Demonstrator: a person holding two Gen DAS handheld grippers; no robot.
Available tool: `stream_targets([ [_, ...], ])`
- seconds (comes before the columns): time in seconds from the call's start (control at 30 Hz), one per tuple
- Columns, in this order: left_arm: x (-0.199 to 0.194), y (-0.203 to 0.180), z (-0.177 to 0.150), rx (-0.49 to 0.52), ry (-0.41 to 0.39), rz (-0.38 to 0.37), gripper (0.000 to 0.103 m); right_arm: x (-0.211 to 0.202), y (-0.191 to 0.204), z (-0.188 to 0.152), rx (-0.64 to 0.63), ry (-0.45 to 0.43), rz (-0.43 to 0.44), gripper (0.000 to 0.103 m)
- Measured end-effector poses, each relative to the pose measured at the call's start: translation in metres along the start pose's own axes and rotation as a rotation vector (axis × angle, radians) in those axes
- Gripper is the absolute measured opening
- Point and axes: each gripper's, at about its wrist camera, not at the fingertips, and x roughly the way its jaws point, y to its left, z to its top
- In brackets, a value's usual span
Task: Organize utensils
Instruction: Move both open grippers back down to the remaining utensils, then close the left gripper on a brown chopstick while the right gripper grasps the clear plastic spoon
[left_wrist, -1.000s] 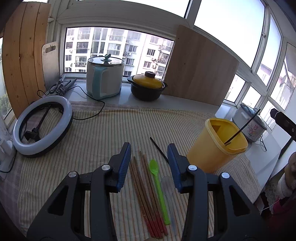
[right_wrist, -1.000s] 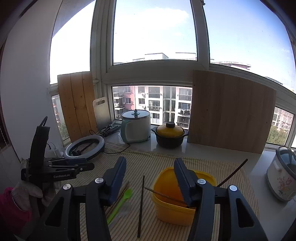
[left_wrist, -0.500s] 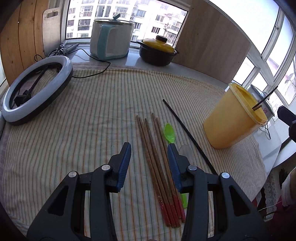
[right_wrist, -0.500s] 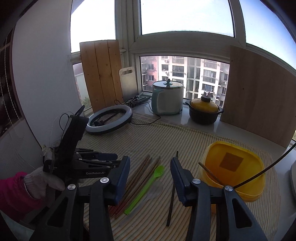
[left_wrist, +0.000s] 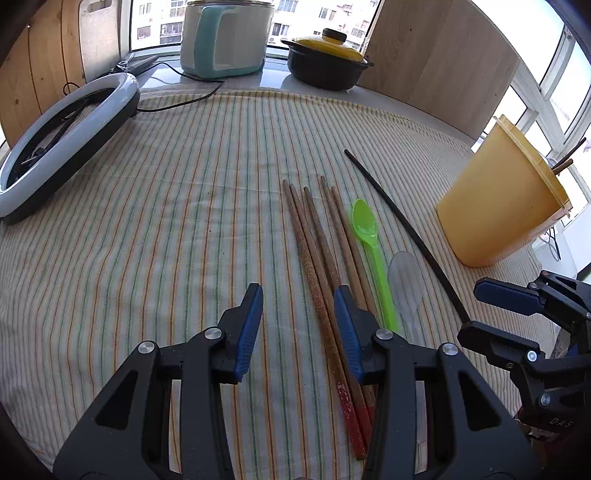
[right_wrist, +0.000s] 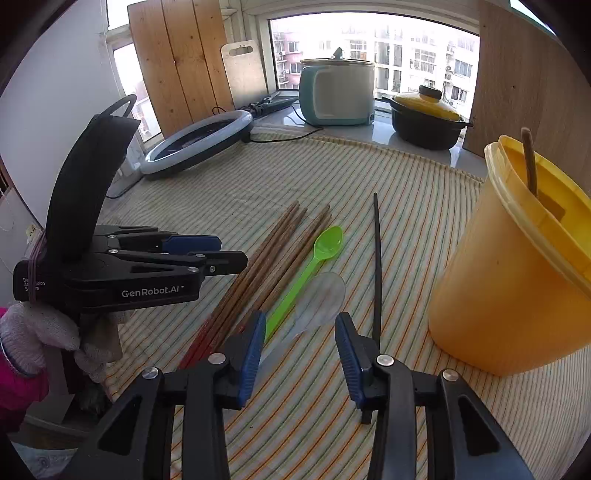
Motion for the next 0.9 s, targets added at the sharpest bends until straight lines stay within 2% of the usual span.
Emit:
stream_targets([
  [0.03, 0.002, 0.0, -0.001, -0.002, 0.004, 0.004, 0.033, 0.004, -0.001, -0.001, 0.006, 0.007, -0.002, 0.04],
  [0.2, 0.006, -0.002, -0.002, 0.011, 0.005, 0.031, 0.025, 0.018, -0.005, 0.0, 0.035, 0.029, -0.007, 0.039],
  [0.7, 0.016, -0.013, 0.009, 0.071, 0.011, 0.049, 0.018, 0.043, -0.011, 0.01, 0.079, 0.044, -0.018, 0.034],
  [0.83, 0.022, -0.005, 0.019, 0.015, 0.025, 0.016, 0.014, 0.049, -0.011, 0.011, 0.087, 0.049, -0.022, 0.034],
  [0.9, 0.024, -0.003, 0.021, 0.019, 0.028, 0.015, 0.014, 0.051, -0.012, 0.011, 0.091, 0.052, -0.023, 0.034],
])
